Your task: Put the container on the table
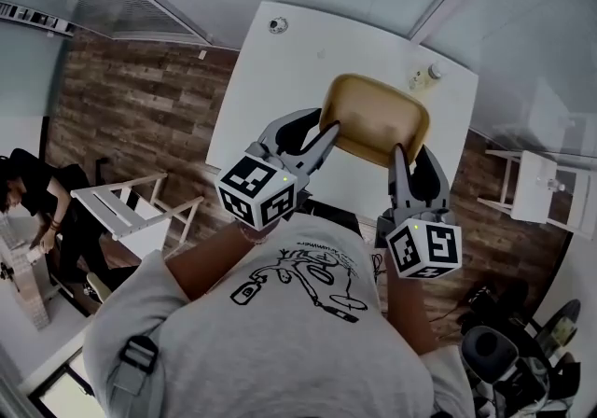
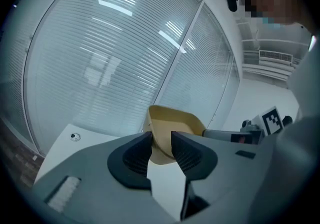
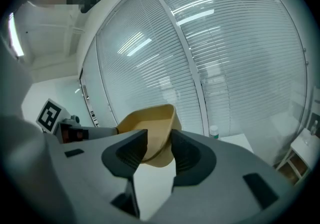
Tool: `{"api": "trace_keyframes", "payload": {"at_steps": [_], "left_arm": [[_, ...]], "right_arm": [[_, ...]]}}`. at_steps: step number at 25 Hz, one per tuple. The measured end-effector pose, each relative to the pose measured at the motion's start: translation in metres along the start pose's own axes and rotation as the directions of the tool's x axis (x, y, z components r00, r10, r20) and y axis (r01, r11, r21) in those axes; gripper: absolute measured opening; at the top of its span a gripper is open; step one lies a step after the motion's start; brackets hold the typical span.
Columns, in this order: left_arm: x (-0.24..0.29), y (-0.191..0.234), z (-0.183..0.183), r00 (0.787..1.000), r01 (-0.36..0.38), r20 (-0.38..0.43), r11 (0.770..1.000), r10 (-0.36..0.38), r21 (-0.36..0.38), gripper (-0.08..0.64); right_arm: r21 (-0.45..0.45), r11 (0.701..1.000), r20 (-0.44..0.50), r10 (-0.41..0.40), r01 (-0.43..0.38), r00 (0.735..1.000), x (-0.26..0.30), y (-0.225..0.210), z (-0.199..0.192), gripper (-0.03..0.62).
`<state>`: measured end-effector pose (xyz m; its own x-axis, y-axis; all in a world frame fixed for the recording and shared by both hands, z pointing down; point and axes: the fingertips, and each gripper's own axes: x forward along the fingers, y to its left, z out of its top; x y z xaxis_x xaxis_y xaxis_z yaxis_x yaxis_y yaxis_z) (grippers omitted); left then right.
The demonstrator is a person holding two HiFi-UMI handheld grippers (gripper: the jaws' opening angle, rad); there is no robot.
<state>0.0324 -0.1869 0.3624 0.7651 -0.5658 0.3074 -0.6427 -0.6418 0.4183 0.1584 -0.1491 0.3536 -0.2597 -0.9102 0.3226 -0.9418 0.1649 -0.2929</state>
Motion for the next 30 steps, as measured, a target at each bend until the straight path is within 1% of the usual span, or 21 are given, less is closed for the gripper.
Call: {"api": "trace_keyframes", "payload": {"at_steps": [4,10,18,23,30], "left_arm": [[0.008,0.004,-0.019,0.999,0.004,-0.04,1.0,-0.005,-0.015,0.106],[0.016,0.016,-0.041,0.997,0.009,-0.076,0.999,-0.012,-0.037,0.106],[0.026,0.027,-0.072,0.992,0.027,-0.12,0.998,-0.033,-0.058,0.106],[0.032,0.037,-0.089,0.991,0.018,-0.134,0.998,-0.027,-0.067,0.106],[0.042,0.051,-0.115,0.985,0.011,-0.17,0.999,-0.02,-0.052,0.106]], "right_arm": [[0.016,1.0,-0.038,-0.015,0.015,0.999,0.004,-0.01,-0.02,0.12],[0.037,0.999,-0.081,-0.033,0.036,0.996,0.01,-0.017,-0.047,0.12],[0.047,0.996,-0.114,-0.067,0.073,0.991,0.019,-0.03,-0.076,0.12],[0.068,0.995,-0.133,-0.067,0.077,0.989,0.026,-0.035,-0.095,0.12],[0.083,0.993,-0.167,-0.064,0.079,0.984,0.037,-0.043,-0.124,0.12]]}}
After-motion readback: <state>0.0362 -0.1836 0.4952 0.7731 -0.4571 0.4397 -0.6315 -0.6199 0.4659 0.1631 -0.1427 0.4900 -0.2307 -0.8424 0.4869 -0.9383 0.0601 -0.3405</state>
